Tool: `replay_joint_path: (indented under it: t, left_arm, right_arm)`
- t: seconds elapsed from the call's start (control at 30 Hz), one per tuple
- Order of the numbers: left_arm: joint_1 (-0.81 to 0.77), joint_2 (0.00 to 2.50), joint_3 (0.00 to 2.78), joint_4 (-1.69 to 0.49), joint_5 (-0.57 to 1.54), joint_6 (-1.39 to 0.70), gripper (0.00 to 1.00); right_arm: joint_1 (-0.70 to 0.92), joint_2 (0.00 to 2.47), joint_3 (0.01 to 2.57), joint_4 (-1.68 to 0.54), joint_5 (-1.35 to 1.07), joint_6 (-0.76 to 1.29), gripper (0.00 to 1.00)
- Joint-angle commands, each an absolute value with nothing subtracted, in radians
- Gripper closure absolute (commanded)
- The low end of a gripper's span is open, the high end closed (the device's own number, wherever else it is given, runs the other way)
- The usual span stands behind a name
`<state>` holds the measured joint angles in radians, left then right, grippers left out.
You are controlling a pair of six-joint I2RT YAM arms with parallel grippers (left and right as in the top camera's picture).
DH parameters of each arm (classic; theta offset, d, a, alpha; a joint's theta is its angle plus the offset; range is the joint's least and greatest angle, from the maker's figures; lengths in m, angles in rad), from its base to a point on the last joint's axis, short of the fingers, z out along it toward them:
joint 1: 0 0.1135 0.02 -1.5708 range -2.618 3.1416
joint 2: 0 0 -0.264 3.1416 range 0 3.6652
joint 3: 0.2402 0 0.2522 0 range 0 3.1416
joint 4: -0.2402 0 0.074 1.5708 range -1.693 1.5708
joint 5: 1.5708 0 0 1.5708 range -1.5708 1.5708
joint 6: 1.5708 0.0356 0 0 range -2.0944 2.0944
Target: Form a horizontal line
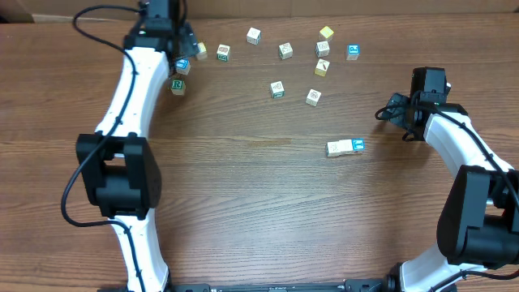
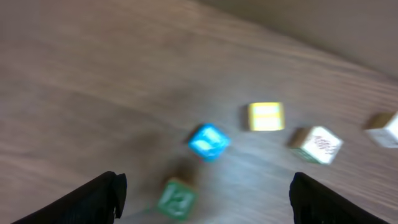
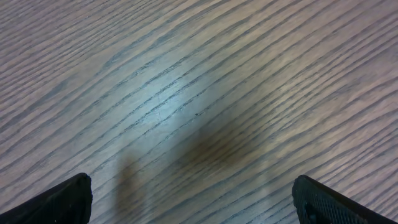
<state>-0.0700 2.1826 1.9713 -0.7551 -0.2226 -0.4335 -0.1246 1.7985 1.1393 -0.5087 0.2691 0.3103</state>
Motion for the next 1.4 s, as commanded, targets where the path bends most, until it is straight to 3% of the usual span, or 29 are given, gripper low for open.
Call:
replay_joint_path:
  t: [0.0, 0.07, 0.13, 0.3, 0.43, 0.9, 0.97, 1.1, 1.37]
  left_arm:
    - [-0.049, 2.193, 1.965, -0.801, -0.240, -0.380, 0.21]
    - [-0.040, 2.193, 1.965, -0.835, -0.232, -0.324, 0.20]
    - [-0.036, 2.193, 1.965, -0.866, -0.207, -0.249, 0.10]
    - [-0.036, 2.193, 1.964, -0.902, -0.089, -0.082, 0.07]
    - [-0.039, 2.199, 1.964, -0.918, -0.077, -0.056, 0.18]
    - [-0.038, 2.360, 1.964, -0.866, -0.081, -0.059, 0.14]
    - [-0.038, 2.368, 1.964, -0.844, -0.081, -0.059, 0.16]
    - [-0.038, 2.368, 1.964, -0.801, -0.080, -0.059, 0.30]
    - [-0.040, 2.402, 1.964, -0.786, -0.075, -0.059, 0.31]
  right_arm:
    - [-0.126, 1.797, 1.152, -0.503, 0.275, 0.310, 0.00]
    - [-0.126, 1.797, 1.152, -0.503, 0.275, 0.309, 0.00]
    - [-0.126, 1.797, 1.152, -0.503, 0.275, 0.309, 0.00]
    - [-0.126, 1.797, 1.152, -0.503, 0.275, 0.310, 0.00]
    - [-0.126, 1.797, 1.152, -0.503, 0.275, 0.309, 0.00]
    - [-0.126, 1.797, 1.152, -0.503, 0.275, 0.310, 0.00]
    - [-0.126, 1.797, 1.152, -0.503, 0.275, 0.310, 0.00]
    - [-0.126, 1.797, 1.152, -0.503, 0.275, 0.310, 0.00]
    - [-0.126, 1.797, 1.152, -0.503, 0.275, 0.309, 0.00]
